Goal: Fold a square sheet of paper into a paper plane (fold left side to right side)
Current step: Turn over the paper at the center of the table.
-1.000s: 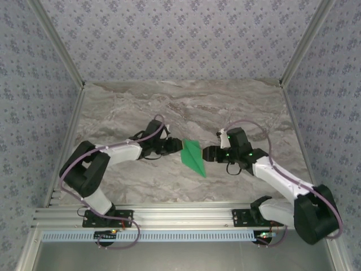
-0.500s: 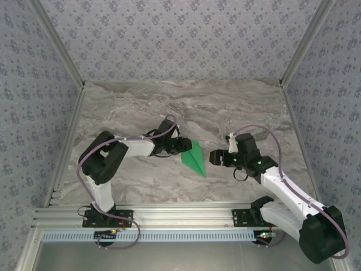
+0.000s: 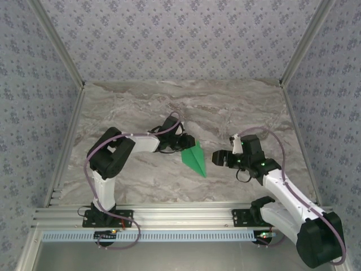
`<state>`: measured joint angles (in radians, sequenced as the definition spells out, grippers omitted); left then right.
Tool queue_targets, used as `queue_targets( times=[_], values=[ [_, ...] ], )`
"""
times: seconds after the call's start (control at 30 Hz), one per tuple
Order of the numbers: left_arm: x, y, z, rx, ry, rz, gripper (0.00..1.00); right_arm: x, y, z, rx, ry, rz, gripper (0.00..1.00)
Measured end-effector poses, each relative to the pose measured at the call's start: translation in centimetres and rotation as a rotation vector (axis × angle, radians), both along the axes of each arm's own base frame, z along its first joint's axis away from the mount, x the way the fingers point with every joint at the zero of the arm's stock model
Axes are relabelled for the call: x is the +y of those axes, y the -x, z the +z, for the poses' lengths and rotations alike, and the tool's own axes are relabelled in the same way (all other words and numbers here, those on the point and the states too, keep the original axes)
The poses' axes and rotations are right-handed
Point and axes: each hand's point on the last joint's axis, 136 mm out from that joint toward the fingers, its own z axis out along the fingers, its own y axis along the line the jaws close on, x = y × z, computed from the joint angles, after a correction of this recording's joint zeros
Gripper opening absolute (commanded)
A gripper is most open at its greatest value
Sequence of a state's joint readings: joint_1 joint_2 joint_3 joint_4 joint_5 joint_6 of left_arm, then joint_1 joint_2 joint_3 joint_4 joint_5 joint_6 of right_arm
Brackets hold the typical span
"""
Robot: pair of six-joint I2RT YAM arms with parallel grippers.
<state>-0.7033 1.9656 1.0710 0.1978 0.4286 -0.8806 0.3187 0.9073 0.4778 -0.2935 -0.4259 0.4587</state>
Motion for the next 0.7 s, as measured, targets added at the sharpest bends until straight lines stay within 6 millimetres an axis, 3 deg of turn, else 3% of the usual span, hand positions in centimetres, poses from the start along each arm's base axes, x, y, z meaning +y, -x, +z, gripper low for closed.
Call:
queue_targets(
  times=[0.2,0.3,0.4,0.7],
  values=[
    [-0.1,-0.1,0.3,-0.012,0.005,-0.006,0.15,0.1,0.2,-0.3,0.034,-0.114,-0.012,0.99],
    [-0.2,-0.2,1.6,-0.039,0.022,-0.010,0.11,0.1,0.0,-0.1,0.035,-0.191,-0.021,1.00],
    [-0.4,-0.4,4.7,-0.089,0.065,-0.012,0.09,0.2,-0.3,0.6,0.038,-0.276,-0.028,1.00],
    [-0.2,0.3,17.6,-0.277,0.283,-0.010,0.06,1.4,-1.1,5.0,-0.044,-0.481,0.078,1.00]
  ],
)
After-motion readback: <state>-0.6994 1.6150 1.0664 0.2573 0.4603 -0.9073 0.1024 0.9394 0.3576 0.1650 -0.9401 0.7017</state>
